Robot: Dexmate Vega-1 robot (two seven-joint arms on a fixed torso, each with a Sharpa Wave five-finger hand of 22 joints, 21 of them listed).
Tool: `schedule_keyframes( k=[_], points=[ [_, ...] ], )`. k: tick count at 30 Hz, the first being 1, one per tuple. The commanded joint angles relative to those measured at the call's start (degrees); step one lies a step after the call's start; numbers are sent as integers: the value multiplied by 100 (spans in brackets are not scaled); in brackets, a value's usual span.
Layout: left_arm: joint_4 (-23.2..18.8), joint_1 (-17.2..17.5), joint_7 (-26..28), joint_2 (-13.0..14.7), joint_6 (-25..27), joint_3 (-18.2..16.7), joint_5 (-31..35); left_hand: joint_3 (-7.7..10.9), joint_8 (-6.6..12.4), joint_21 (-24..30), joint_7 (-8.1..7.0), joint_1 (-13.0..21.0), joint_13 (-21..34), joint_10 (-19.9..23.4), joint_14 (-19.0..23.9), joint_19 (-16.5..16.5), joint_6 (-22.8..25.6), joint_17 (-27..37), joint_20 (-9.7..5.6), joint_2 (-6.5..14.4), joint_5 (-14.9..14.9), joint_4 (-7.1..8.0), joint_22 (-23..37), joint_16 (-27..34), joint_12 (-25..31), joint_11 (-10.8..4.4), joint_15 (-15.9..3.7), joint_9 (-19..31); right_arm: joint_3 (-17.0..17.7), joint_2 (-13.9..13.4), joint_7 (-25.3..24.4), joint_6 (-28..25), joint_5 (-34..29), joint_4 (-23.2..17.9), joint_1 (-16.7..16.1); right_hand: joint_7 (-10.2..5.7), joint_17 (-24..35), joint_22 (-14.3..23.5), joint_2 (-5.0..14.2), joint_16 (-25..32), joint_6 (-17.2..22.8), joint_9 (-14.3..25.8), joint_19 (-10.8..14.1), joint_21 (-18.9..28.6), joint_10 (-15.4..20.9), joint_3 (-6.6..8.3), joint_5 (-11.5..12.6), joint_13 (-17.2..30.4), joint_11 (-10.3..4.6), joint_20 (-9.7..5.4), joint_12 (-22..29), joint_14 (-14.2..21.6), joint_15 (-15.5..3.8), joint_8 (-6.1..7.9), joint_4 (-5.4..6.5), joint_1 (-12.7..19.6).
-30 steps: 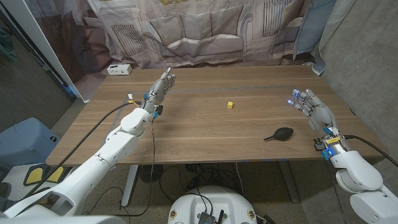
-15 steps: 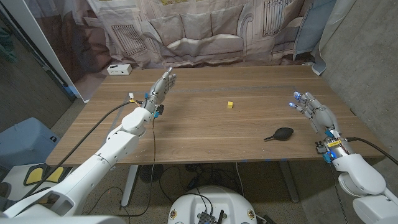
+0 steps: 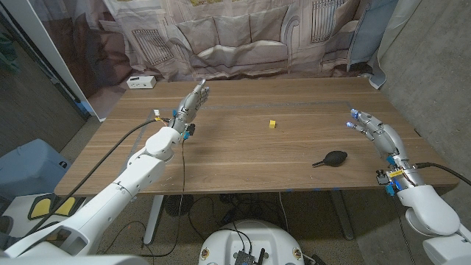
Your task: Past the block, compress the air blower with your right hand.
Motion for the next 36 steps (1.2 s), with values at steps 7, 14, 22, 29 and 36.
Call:
schedule_keyframes(
  k=[7,14,22,29,36],
  points=[
    [-79,40,168,-22,-24,9,172,25,-2,-29,6,40,9,67,69,-7,83,31,29,7,-18,-43,18,4,-15,-29,-14,9,209,202,-441,-103,-1160,40,-38,-32,-1,17,38,-25,-109,19,33,-3,-91,50,68,7,-89,-36,-64,-34,-32,-55,-64,166],
    [-81,-21,151,-26,-24,26,223,24,0,-38,1,41,9,89,78,-1,98,31,28,10,-18,-48,18,4,-11,-19,-22,9,294,257,-654,-200,-1659,19,-69,-57,-13,14,68,-40,-78,19,50,-16,-61,105,84,3,-131,-40,-70,-18,-45,-46,-105,301],
    [-104,-54,116,-29,31,36,199,24,3,-50,14,42,9,100,97,4,120,31,26,15,-19,-54,19,7,-13,-28,-17,9,314,280,-706,-289,-1793,-12,-94,-76,-26,13,77,-47,-68,18,71,-26,-41,162,97,0,-148,-42,-79,22,-66,-44,-149,456],
    [-185,-82,128,24,91,29,249,24,5,-60,23,44,9,109,109,10,139,31,25,20,-20,-60,19,7,-15,-20,-26,9,335,318,-903,-265,-2146,59,-76,-101,-36,12,64,-66,-60,18,78,-38,-47,202,103,-2,-191,-43,-96,21,-81,-43,-177,581],
    [-193,-94,133,31,149,34,246,25,3,-70,22,46,9,124,115,14,144,31,28,24,-20,-65,20,5,-14,-20,-21,10,379,255,-1014,-355,-2528,27,-91,-118,-41,12,47,-74,-65,18,82,-44,-50,216,104,-3,-205,-46,-105,27,-83,-47,-183,641]
  ],
)
